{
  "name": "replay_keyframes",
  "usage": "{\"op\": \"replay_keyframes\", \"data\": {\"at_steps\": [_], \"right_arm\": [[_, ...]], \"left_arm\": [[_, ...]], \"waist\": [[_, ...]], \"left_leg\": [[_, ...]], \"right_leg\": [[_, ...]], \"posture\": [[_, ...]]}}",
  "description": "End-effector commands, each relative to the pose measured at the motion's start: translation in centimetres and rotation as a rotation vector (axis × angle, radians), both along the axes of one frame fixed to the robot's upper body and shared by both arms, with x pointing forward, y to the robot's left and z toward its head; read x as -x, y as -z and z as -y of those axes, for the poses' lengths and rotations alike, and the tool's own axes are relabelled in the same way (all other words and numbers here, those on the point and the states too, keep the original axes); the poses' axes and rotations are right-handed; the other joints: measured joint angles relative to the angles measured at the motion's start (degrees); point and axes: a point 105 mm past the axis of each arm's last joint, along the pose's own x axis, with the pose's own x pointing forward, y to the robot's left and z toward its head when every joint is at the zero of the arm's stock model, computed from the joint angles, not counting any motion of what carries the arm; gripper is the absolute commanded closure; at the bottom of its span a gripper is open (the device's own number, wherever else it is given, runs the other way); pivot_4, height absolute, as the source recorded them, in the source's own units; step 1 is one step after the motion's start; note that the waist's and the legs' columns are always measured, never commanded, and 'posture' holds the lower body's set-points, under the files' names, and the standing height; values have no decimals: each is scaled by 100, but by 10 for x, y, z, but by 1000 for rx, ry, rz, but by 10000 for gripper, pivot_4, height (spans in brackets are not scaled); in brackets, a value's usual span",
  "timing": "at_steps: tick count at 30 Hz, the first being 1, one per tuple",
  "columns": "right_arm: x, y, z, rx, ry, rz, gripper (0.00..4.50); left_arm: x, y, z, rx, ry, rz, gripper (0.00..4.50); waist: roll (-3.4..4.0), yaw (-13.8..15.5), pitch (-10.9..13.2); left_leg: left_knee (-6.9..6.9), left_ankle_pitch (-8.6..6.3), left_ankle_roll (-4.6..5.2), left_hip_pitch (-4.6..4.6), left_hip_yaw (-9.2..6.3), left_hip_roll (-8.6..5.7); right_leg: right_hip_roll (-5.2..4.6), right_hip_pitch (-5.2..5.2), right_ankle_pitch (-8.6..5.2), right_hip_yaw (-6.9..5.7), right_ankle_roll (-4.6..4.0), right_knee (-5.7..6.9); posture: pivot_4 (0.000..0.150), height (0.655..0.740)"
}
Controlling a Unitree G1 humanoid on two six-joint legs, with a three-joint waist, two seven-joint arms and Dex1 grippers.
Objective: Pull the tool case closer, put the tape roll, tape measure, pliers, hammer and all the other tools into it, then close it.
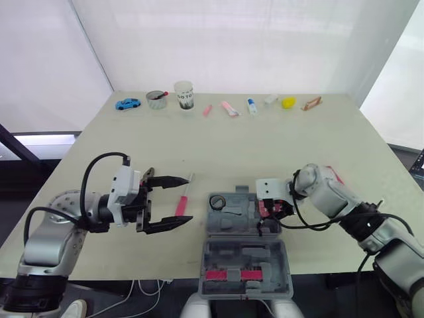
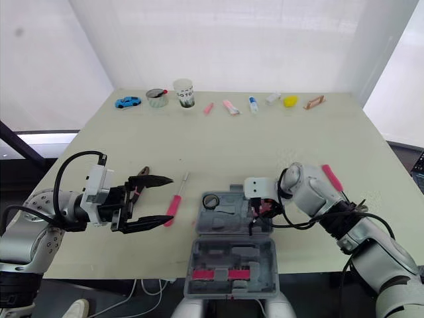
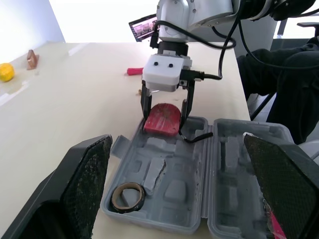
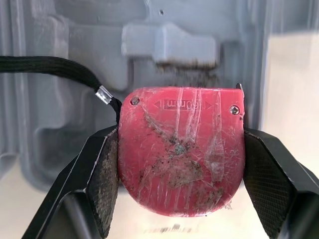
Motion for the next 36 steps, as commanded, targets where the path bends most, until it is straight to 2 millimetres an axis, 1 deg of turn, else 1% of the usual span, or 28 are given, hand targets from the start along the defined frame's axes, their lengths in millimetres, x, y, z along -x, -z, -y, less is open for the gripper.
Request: {"op": "replay_keyframes", "data": {"at_steps": [1,3,5,6,13,17,20,23,26,29,32,33,34,36], "right_arm": [[-7,-6,-3,-10,-10,60,15809],[-7,-6,-5,-17,-12,66,15809],[-7,-6,-5,-13,-18,67,4921],[-7,-6,-4,-13,-19,71,1082],[-6,-19,-5,-66,-4,120,1082],[-3,-37,-1,-98,5,161,1082],[-2,-50,8,-115,36,200,1082],[1,-57,13,-232,104,188,1082],[2,-58,18,-327,142,200,1082],[1,-60,14,-546,223,175,1082],[4,-59,9,-692,244,149,1082],[5,-55,8,-732,245,141,7538],[7,-50,8,-757,242,138,9798],[8,-33,12,-783,272,119,18844]], "left_arm": [[3,-8,6,-1,25,39,0],[3,-8,7,-1,29,37,0],[3,-8,8,-1,34,33,0],[4,-7,8,0,38,32,0],[5,-6,13,0,55,18,0],[5,-7,14,2,60,19,0],[5,-7,14,3,63,17,0],[5,-7,15,6,64,16,0],[5,-7,15,6,65,15,0],[4,-7,14,5,65,14,0],[3,-7,14,4,64,14,0],[3,-7,13,4,64,14,0],[2,-7,13,4,64,14,0],[1,-8,13,3,64,15,0]], "waist": [[0,6,0],[0,10,0],[0,4,0],[0,4,0],[0,3,0],[1,9,1],[1,16,1],[0,22,0],[0,16,0],[-2,-2,-1],[-2,0,-1],[-1,2,-1],[-2,2,-1],[-5,17,-3]], "left_leg": [[0,0,0,0,0,0],[0,0,0,0,1,-1],[0,0,0,0,2,-1],[0,0,0,0,1,-1],[0,0,0,-1,1,0],[0,0,0,-1,0,0],[0,0,0,-2,1,0],[0,0,0,-2,-1,-1],[-2,0,0,-1,0,-1],[-2,0,0,0,-1,0],[-3,0,0,1,1,0],[-3,0,0,1,1,0],[-3,0,0,1,2,0],[-3,0,0,1,1,0]], "right_leg": [[0,0,0,0,0,-1],[-1,1,0,0,0,-1],[-2,1,0,1,0,-1],[-1,0,1,1,0,0],[-1,0,0,1,0,0],[-1,0,0,0,0,0],[-1,0,0,0,0,-1],[-2,1,0,-1,0,-3],[-1,0,0,0,0,-2],[0,1,0,1,0,-2],[1,1,0,4,0,0],[1,1,0,3,0,-1],[0,1,0,4,0,-1],[0,3,0,3,0,-3]], "posture": [[1500,7400],[1500,7400],[1500,7400],[1500,7400],[1500,7400],[1500,7400],[1500,7400],[1500,7400],[1500,7400],[1500,7400],[1500,7400],[1500,7400],[1500,7400],[1500,7400]]}}
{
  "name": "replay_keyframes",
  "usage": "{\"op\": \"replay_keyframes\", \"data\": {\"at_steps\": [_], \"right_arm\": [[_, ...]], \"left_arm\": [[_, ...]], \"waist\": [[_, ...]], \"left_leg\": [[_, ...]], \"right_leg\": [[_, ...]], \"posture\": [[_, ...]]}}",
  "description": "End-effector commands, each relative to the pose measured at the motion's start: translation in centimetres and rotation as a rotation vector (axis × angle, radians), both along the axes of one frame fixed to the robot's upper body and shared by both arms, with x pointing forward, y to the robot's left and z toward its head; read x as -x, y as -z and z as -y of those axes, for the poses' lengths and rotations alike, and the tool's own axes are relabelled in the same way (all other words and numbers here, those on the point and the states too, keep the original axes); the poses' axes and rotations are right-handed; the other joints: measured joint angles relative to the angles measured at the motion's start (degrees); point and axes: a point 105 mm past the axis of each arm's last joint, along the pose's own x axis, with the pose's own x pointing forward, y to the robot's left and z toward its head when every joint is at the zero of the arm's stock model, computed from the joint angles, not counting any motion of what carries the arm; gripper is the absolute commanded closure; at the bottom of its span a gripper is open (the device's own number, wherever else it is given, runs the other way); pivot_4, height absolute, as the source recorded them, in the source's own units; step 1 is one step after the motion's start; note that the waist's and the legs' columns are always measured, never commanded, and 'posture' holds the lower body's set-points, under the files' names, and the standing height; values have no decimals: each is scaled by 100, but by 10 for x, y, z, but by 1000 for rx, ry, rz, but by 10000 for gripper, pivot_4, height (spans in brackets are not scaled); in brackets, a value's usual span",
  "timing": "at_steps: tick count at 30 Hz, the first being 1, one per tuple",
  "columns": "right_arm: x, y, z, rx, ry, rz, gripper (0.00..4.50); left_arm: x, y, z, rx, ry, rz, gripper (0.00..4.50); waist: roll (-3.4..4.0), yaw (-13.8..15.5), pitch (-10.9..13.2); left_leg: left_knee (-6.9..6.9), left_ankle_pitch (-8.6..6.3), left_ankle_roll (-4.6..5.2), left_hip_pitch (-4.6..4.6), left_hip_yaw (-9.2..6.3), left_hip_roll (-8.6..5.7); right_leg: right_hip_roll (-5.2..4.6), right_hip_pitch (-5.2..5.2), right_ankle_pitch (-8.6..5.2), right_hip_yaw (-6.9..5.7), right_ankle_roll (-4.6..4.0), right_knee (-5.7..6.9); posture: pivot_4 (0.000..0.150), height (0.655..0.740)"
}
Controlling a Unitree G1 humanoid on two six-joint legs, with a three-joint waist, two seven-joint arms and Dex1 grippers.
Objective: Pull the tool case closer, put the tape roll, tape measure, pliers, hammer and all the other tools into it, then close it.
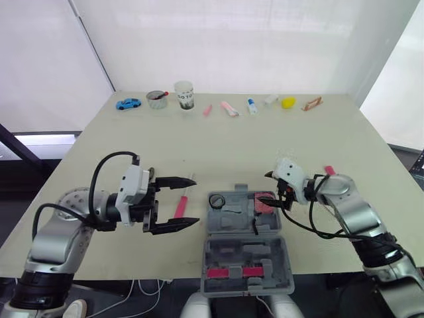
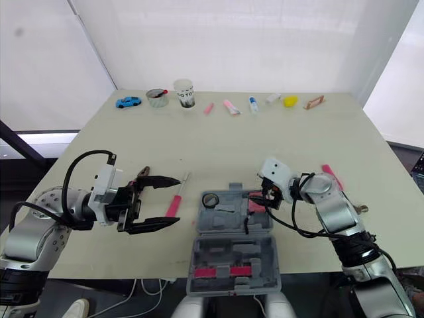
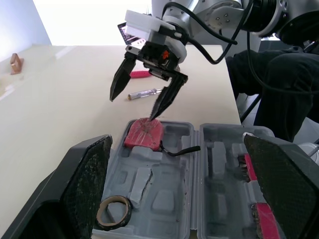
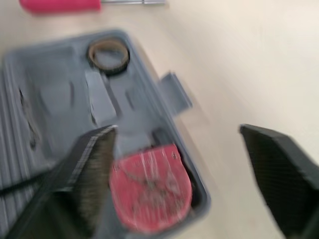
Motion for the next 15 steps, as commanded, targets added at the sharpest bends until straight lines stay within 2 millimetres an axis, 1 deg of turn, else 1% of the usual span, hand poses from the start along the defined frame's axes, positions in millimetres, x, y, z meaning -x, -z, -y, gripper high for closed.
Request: {"op": "replay_keyframes", "data": {"at_steps": [1,2,6,11,15], "right_arm": [[0,15,9,-80,32,9,24016],[0,20,11,-89,40,7,24016],[4,20,9,-195,17,26,24016],[2,29,10,-260,21,22,24016],[0,45,11,-255,23,-11,24016]], "left_arm": [[0,-7,-1,7,9,32,0],[0,-7,-1,6,9,32,0],[-1,-7,-2,7,7,31,0],[-2,-7,-3,5,3,30,0],[-2,-7,-4,6,-3,31,0]], "waist": [[1,14,0],[1,13,1],[3,-25,2],[3,-24,2],[3,-16,2]], "left_leg": [[0,0,0,-1,1,-1],[0,0,0,-1,1,-1],[0,0,0,1,5,-2],[0,0,0,8,2,3],[0,0,0,5,8,2]], "right_leg": [[-1,0,0,0,0,-1],[-2,1,0,0,0,-2],[-2,0,0,5,1,-1],[5,1,0,5,0,6],[2,1,0,8,0,3]], "posture": [[1500,7400],[1500,7400],[1500,7400],[1500,7400],[1500,7400]]}}
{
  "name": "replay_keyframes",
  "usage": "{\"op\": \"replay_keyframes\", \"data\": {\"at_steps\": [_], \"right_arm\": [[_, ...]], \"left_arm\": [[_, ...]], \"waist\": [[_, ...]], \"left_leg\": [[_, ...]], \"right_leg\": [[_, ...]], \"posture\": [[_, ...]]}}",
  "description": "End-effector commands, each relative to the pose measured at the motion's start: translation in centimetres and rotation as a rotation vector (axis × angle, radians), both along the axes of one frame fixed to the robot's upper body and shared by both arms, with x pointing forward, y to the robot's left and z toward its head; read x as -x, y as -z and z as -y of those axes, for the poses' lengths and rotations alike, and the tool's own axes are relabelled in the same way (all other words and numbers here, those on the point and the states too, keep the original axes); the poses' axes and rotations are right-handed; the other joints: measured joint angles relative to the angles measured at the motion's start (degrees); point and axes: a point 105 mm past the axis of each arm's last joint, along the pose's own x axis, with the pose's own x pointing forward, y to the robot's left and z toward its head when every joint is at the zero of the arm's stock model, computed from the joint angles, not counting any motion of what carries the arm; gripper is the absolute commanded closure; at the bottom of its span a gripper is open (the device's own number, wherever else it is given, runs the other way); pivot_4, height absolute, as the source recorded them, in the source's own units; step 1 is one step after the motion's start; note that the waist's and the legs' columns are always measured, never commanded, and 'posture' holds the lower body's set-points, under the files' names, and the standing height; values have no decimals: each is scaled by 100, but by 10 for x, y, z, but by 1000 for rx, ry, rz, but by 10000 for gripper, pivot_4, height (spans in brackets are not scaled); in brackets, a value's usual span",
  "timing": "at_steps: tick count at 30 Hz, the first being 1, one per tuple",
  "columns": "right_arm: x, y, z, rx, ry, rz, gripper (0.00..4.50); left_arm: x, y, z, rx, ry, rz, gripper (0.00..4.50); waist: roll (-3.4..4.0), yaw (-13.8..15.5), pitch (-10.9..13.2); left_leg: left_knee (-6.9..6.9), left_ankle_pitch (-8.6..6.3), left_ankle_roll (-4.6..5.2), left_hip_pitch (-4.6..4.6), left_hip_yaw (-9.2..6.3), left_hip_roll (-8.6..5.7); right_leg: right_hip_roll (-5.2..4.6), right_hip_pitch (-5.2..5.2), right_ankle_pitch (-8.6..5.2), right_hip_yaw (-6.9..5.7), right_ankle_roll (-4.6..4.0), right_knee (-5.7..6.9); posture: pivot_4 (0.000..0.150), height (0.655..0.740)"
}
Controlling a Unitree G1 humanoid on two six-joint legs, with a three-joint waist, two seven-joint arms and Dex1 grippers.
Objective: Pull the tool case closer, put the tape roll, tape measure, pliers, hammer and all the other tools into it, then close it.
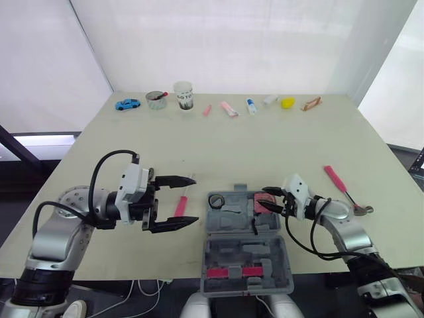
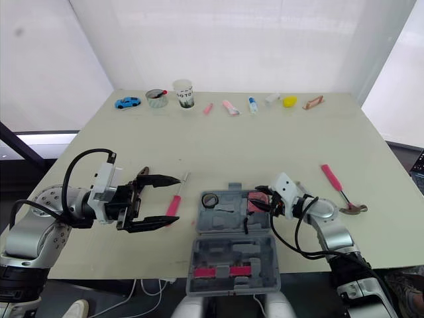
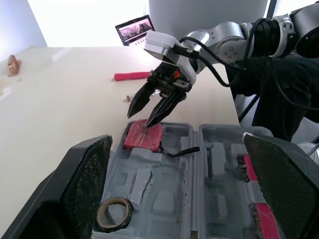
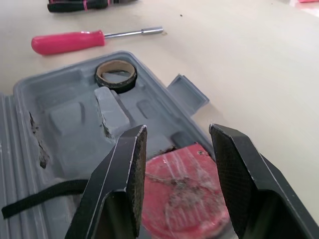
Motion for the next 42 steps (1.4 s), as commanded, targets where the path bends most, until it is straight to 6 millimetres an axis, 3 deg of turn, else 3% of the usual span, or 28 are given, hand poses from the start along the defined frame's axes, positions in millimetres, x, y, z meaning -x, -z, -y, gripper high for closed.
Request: {"op": "replay_keyframes", "data": {"at_steps": [1,5,8,11,15,17,24,27,33,36,39,42], "right_arm": [[-3,4,4,1,0,15,24016],[-2,30,7,25,16,-52,24016],[7,75,19,104,56,-217,24016],[17,104,29,171,73,-326,24016],[21,114,30,186,69,-361,24016],[19,113,28,189,68,-352,24016],[-2,68,13,90,73,-142,24016],[-13,36,13,12,147,-12,24016],[-6,-15,21,-153,221,147,24016],[9,-31,50,-221,316,201,24016],[30,-24,91,-231,445,202,24016],[49,-24,115,-242,524,200,24016]], "left_arm": [[-1,-7,-3,5,-8,37,0],[-2,-7,-6,4,-24,39,0],[-3,-6,-7,3,-31,39,0],[-3,-5,-8,3,-36,38,0],[-2,-4,-9,3,-41,33,0],[-2,-2,-10,4,-49,26,0],[-4,7,-19,28,-131,-11,0],[-8,12,-25,61,-201,-17,0],[-22,26,-48,146,-401,-28,0],[-26,38,-71,177,-563,-18,0],[-20,55,-96,197,-708,-36,0],[-11,69,-111,178,-784,-51,0]], "waist": [[0,1,0],[0,2,0],[-1,3,-1],[-24,3,-27],[-41,26,-91],[-48,33,-135],[-47,18,-159],[-16,13,-139],[19,0,-109],[24,17,-103],[23,33,-103],[17,23,-100]], "left_leg": [[0,0,0,0,1,-1],[0,0,0,3,1,0],[0,0,0,29,0,0],[-16,-1,0,91,16,-1],[-32,-1,-1,191,22,1],[-31,-1,-1,196,22,0],[-37,-2,-2,190,22,1],[-39,-2,-2,180,23,1],[-43,-1,-1,114,29,0],[-45,-2,-1,80,34,0],[-57,-3,-1,73,34,-1],[-64,-6,0,69,38,-2]], "right_leg": [[-1,0,0,1,0,-1],[0,2,0,1,0,1],[0,30,-1,0,-1,0],[-3,80,-14,12,-23,-7],[-7,161,-24,17,-17,-11],[-12,165,-25,17,-15,-12],[-15,151,-18,26,-26,-12],[-15,142,-18,36,-26,-12],[-8,71,-17,41,-25,-5],[-8,47,-15,40,-20,-9],[-10,46,-9,33,1,-21],[-13,47,-19,31,-11,-38]], "posture": [[1500,7400],[1500,7400],[1500,7400],[1500,7400],[1500,7400],[1500,7400],[1500,7400],[1500,7400],[1500,7400],[1500,7400],[1500,7400],[1500,7400]]}}
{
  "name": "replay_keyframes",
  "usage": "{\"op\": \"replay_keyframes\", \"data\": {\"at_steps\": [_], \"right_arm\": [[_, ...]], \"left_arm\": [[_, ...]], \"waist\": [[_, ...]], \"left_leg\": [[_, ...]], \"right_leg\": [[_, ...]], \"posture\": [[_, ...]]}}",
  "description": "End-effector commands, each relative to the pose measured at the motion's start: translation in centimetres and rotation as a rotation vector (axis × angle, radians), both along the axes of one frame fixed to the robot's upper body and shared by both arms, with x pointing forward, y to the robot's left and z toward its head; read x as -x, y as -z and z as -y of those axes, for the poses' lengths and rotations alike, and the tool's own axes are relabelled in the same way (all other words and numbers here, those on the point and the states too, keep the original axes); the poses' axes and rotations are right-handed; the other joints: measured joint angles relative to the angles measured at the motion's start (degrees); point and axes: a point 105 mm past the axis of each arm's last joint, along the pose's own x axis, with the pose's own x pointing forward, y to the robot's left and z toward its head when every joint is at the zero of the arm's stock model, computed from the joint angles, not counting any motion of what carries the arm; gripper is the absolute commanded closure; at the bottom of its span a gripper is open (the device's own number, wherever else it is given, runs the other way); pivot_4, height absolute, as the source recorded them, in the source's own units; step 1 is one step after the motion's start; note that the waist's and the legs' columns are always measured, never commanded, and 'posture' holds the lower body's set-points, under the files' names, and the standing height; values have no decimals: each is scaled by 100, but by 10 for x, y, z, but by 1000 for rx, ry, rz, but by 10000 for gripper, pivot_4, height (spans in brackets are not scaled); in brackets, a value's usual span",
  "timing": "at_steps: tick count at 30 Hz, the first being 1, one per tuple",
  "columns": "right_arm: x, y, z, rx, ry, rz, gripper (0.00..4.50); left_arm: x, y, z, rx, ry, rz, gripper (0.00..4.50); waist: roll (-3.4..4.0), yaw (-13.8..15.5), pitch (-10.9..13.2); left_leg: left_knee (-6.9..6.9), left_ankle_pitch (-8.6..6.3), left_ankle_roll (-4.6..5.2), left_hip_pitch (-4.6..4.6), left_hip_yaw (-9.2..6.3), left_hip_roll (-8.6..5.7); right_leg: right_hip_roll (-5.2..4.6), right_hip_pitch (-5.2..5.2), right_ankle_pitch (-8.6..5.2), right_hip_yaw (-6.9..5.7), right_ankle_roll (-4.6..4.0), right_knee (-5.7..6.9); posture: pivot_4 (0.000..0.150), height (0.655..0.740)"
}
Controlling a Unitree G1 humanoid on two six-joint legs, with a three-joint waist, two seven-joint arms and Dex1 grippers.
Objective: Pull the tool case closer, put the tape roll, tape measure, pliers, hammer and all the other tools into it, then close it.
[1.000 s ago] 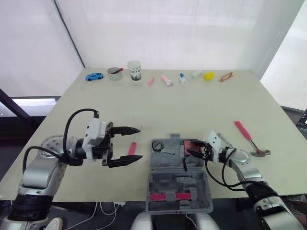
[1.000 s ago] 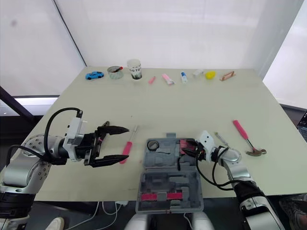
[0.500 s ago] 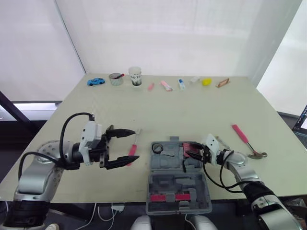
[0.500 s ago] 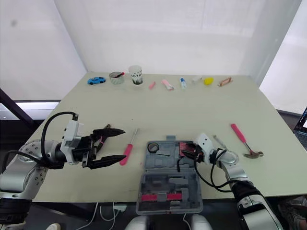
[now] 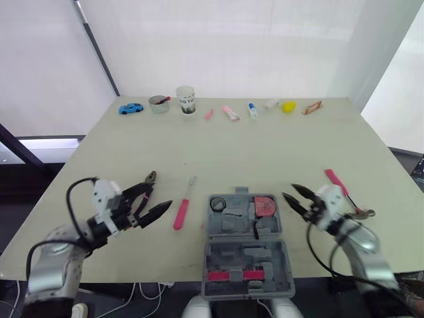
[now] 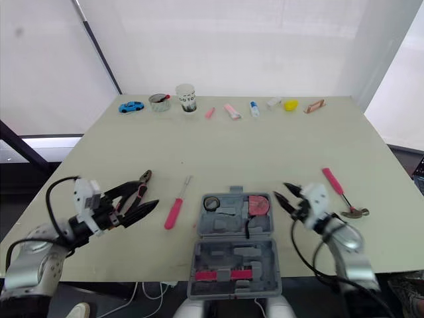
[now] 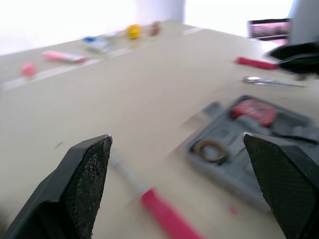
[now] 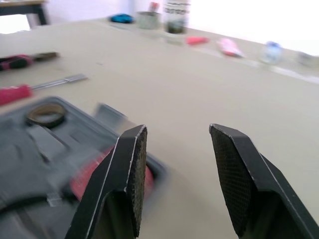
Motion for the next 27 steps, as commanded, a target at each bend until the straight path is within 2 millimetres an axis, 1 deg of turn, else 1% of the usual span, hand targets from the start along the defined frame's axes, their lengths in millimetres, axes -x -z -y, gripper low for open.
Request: {"op": "replay_keyframes", "data": {"at_steps": [1,2,3,4,5,6,8,10,12,13,14,17,18,20,22,25,27], "right_arm": [[14,-21,22,-29,74,77,24016],[23,-20,31,-25,110,70,20182],[31,-18,40,-19,142,60,18729],[39,-15,48,-18,170,48,15906],[47,-12,54,-21,199,37,10781],[54,-9,60,-27,226,25,8291],[72,-2,72,-30,281,-1,290],[90,2,81,-50,342,-22,290],[103,5,86,-63,383,-37,290],[108,5,89,-66,403,-42,290],[113,6,92,-77,428,-45,290],[130,9,101,-109,507,-57,290],[135,12,104,-106,524,-66,290],[137,19,104,-93,520,-86,290],[135,21,104,-87,506,-86,290],[122,10,98,-97,440,-58,290],[109,-1,84,-145,320,-66,290]], "left_arm": [[7,-3,-16,-31,-76,39,0],[11,0,-22,-36,-106,30,0],[15,4,-27,-42,-129,21,0],[19,6,-31,-43,-151,15,0],[22,7,-34,-40,-172,11,0],[25,8,-36,-38,-189,9,0],[31,10,-41,-35,-225,2,0],[38,13,-47,-30,-260,-8,0],[42,15,-51,-27,-286,-16,0],[44,16,-52,-25,-296,-20,0],[45,17,-53,-25,-304,-23,0],[48,20,-59,-16,-352,-32,0],[51,24,-61,-31,-366,-47,0],[55,32,-57,-35,-380,-72,0],[56,35,-50,-36,-374,-79,0],[49,34,-48,-35,-384,-75,0],[36,31,-50,-42,-408,-68,0]], "waist": [[-4,-21,5],[-6,-33,6],[-5,-34,6],[-5,-34,6],[-5,-32,6],[-5,-26,5],[-5,-20,6],[-5,-8,6],[-5,-12,6],[-5,-17,6],[-4,-24,6],[-3,-23,5],[-3,-26,5],[-2,-34,5],[-2,-32,5],[3,-23,9],[5,-18,10]], "left_leg": [[-1,0,0,0,1,0],[-1,0,0,2,0,3],[0,0,0,9,0,5],[1,1,0,16,-2,6],[1,1,0,23,-5,8],[3,1,-1,26,-7,9],[5,1,-1,28,-12,16],[5,1,-2,25,-11,27],[5,0,-3,22,-11,29],[5,-1,-4,22,-10,29],[4,-1,-4,21,-9,30],[4,-14,-27,21,-8,30],[4,-15,-29,21,-10,30],[-4,-16,-30,18,-11,31],[-13,-17,-31,17,-5,30],[-25,-17,-31,15,-8,23],[-26,-16,-30,15,-9,18]], "right_leg": [[0,0,-3,0,-5,1],[0,-1,-4,1,-7,2],[1,0,-4,2,-7,6],[0,0,-5,5,-5,9],[-1,2,-10,8,3,13],[-1,2,-13,8,8,16],[-7,2,-14,11,10,17],[-16,-1,-15,12,11,15],[-23,-2,-15,12,11,12],[-28,-3,-15,13,11,11],[-53,-5,-15,12,11,9],[-67,-10,-15,7,12,8],[-73,-10,-16,9,12,8],[-79,-13,-16,14,12,1],[-92,-18,-16,9,12,-6],[-98,-21,-15,4,9,-12],[-99,-22,-15,2,9,-10]], "posture": [[1500,7400],[1500,7400],[1500,7400],[1500,7400],[1500,7400],[1500,7400],[1500,7400],[1500,7400],[1500,7400],[1500,7400],[1500,7400],[1500,7400],[1500,7400],[1500,7400],[1500,7400],[1500,7400],[1500,7400]]}}
